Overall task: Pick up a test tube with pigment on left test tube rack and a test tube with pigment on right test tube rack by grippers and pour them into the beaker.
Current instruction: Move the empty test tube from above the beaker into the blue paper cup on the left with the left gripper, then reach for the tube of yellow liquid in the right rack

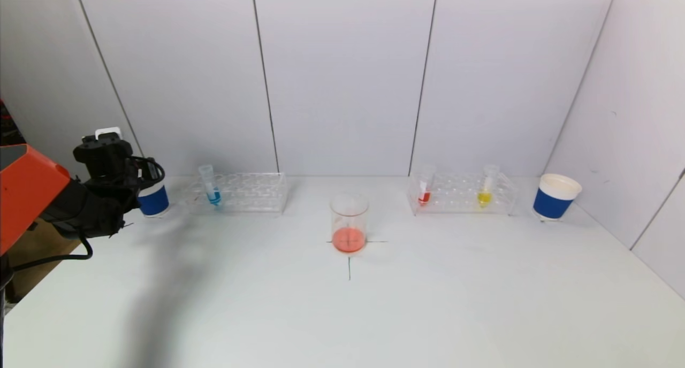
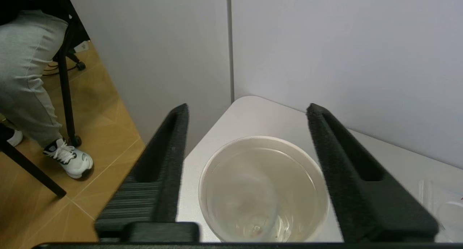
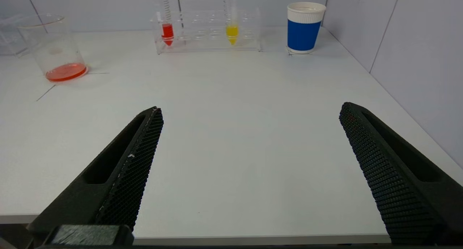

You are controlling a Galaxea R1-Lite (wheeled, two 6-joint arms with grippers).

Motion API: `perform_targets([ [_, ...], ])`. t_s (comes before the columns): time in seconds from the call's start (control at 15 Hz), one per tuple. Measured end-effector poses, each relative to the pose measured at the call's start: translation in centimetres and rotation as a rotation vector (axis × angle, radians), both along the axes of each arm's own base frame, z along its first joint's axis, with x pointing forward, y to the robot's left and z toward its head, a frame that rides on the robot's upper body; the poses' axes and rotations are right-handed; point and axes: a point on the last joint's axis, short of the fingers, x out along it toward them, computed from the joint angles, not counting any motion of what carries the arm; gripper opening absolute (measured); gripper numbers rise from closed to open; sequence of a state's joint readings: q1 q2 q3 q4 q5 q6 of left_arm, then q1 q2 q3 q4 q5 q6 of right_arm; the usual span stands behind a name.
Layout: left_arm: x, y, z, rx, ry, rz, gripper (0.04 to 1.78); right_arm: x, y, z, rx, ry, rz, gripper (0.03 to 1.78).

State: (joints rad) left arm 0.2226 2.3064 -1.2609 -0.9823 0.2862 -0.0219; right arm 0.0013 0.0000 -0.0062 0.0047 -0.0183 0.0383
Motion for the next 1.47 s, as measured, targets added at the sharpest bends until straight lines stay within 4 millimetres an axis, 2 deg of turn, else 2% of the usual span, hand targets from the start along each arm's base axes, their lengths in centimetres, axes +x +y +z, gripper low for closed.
perform_targets([
  [0.13, 0.0, 0.1, 0.0, -0.001, 0.001, 0.003, 1.49, 0.0, 0.0, 0.0, 0.0, 0.0, 0.0, 1.77],
  [0.33, -0.1, 0.2, 0.1, 0.001, -0.002, 0.005, 1.74, 0.0, 0.0, 0.0, 0.0, 0.0, 0.0, 1.77],
  [0.6, -0.3, 0.2, 0.8, 0.006, -0.015, 0.005, 1.78, 0.0, 0.0, 0.0, 0.0, 0.0, 0.0, 1.77],
  [0.8, -0.6, -0.1, 2.4, 0.038, -0.034, -0.001, 1.77, 0.0, 0.0, 0.0, 0.0, 0.0, 0.0, 1.77],
  [1.13, -2.6, -1.5, 7.8, 0.115, -0.099, -0.027, 1.77, 0.0, 0.0, 0.0, 0.0, 0.0, 0.0, 1.77],
  [1.33, -5.4, -4.0, 11.8, 0.121, -0.116, -0.076, 1.77, 0.0, 0.0, 0.0, 0.0, 0.0, 0.0, 1.77],
  [1.47, -8.3, -6.5, 14.5, 0.12, -0.126, -0.13, 1.77, 0.0, 0.0, 0.0, 0.0, 0.0, 0.0, 1.77],
])
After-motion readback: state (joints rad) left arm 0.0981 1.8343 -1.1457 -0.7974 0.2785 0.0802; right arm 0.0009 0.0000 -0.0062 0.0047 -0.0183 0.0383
